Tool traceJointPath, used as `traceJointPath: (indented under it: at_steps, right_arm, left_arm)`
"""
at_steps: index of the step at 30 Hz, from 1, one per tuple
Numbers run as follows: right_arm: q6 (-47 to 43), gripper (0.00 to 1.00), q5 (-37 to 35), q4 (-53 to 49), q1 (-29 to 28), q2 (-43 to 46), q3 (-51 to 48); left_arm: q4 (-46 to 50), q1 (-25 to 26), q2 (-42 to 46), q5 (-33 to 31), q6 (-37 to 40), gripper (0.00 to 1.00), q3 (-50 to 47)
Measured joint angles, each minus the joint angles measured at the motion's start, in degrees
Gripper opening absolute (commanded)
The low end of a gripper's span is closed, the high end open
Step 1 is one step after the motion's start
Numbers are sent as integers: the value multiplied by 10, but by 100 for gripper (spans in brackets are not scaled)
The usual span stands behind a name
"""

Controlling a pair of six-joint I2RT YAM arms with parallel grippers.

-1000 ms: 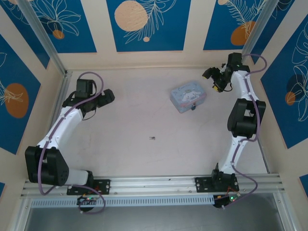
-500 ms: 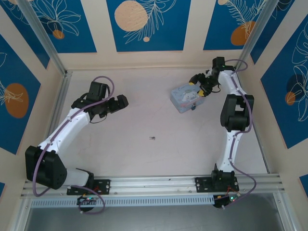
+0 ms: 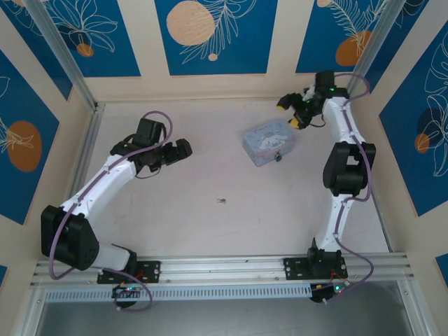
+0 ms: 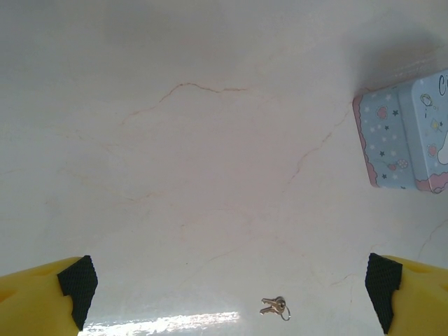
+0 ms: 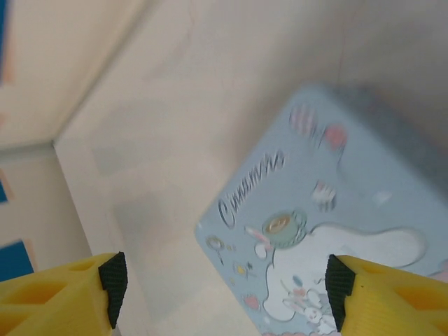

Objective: Unlock a padlock with a key

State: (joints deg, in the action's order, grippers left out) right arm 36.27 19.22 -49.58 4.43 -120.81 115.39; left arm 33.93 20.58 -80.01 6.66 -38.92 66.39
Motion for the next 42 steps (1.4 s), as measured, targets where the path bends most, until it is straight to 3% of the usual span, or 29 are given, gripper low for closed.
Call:
traceJointPath:
  at_steps: [5,11,16,24,31,37,42]
  right_arm:
    - [9,76,-28,-5,35,-39,60]
    - [9,75,-47,-26,22,-129,80]
    - [-6,72,-49,-32,1,-152,70]
    - [-17,71,-37,28,-63,-75,-77]
    - [33,77,-21,98,-148,30,-234]
    - [73,80,-20,134,-205,62,-253]
    - [79,82,-31,140,-214,83,-263]
  left_arm:
    - [0,3,-1,0,0,100,0]
    - [0,5,-5,0,0,100,0]
    - [-1,7,-16,0,0,100,2]
    - [-15,8,-64,13,0,100,17]
    - [-33,11,-114,25,-2,100,27]
    - [-52,12,-155,46,-13,100,36]
    - [-70,22,-168,61,-20,100,39]
